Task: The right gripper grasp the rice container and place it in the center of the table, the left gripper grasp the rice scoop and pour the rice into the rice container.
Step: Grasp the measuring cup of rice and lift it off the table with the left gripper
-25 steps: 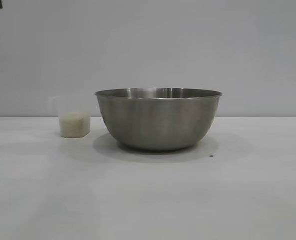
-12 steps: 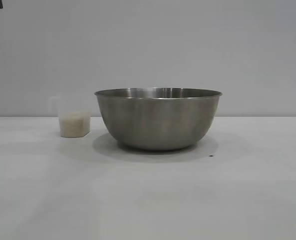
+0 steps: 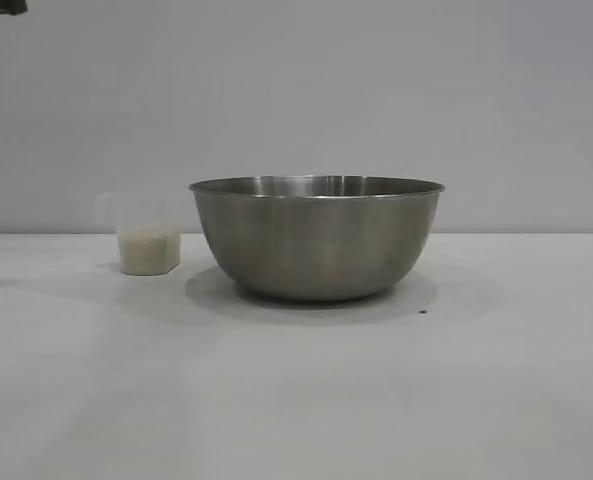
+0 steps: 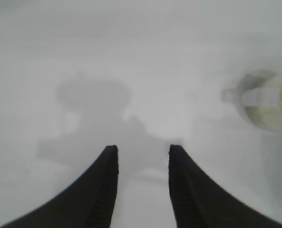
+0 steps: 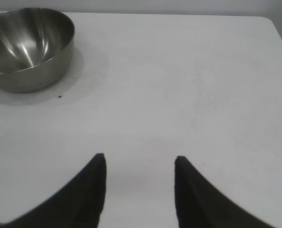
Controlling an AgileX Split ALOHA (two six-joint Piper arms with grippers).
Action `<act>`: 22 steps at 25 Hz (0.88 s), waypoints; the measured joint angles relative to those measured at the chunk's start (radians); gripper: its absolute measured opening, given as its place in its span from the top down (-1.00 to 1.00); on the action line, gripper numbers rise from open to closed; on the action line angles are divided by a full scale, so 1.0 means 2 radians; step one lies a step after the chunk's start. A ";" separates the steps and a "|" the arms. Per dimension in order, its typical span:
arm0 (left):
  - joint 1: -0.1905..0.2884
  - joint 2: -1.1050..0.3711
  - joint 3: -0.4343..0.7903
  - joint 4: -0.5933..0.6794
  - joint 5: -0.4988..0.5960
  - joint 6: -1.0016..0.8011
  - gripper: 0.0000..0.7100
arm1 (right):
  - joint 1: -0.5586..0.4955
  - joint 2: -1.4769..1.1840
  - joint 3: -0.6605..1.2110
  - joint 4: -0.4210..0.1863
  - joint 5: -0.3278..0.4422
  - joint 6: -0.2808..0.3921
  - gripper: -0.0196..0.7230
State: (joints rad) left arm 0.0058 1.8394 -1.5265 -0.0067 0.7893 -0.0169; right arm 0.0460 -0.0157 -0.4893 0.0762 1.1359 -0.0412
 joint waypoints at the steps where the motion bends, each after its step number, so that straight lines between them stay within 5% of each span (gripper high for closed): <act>1: 0.000 0.003 0.003 0.000 -0.013 0.000 0.23 | 0.000 0.000 0.000 0.000 0.000 0.000 0.22; 22: 0.000 0.025 0.169 0.000 -0.313 0.001 0.23 | 0.000 0.000 0.000 0.000 0.001 0.000 0.22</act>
State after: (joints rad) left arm 0.0058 1.8899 -1.1884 -0.0067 0.1642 -0.0147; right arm 0.0460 -0.0157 -0.4893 0.0762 1.1379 -0.0412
